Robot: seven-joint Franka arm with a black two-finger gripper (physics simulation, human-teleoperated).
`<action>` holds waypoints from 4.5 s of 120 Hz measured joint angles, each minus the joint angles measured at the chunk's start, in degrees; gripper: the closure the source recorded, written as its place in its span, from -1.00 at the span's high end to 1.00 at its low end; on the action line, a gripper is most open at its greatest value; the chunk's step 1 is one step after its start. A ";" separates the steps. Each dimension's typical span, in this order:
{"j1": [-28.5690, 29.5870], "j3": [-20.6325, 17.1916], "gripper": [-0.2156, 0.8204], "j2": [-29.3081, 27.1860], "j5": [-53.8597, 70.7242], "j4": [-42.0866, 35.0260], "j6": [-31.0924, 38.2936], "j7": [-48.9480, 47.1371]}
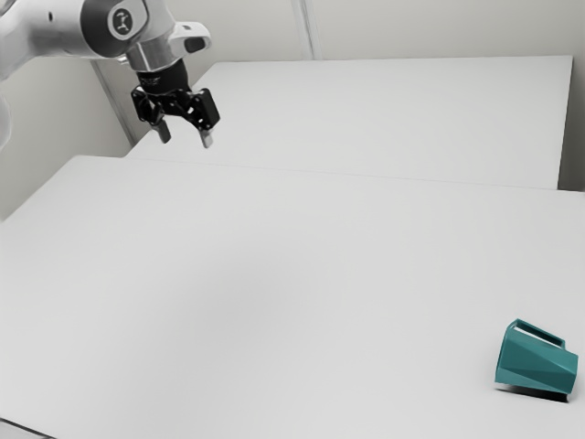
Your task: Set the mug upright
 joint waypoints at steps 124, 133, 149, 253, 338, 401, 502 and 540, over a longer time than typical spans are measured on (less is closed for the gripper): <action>-7.77 -0.98 0.51 -1.96 -31.86 -20.82 19.76 8.87; -8.19 -1.07 0.51 -1.98 -35.87 -23.12 21.84 11.00; -9.01 -1.22 0.51 -1.54 -41.86 -26.02 25.08 14.86; -23.33 -1.63 0.52 5.34 -64.32 -31.89 36.36 34.44; -29.93 -1.57 0.53 16.31 -74.23 -25.40 39.17 45.58; -33.70 -1.54 0.53 25.04 -79.12 -17.23 39.00 51.13; -36.41 -1.41 0.07 30.64 -80.99 -12.46 39.00 54.99; -36.79 -1.01 -0.60 30.62 -81.07 -12.46 39.13 55.50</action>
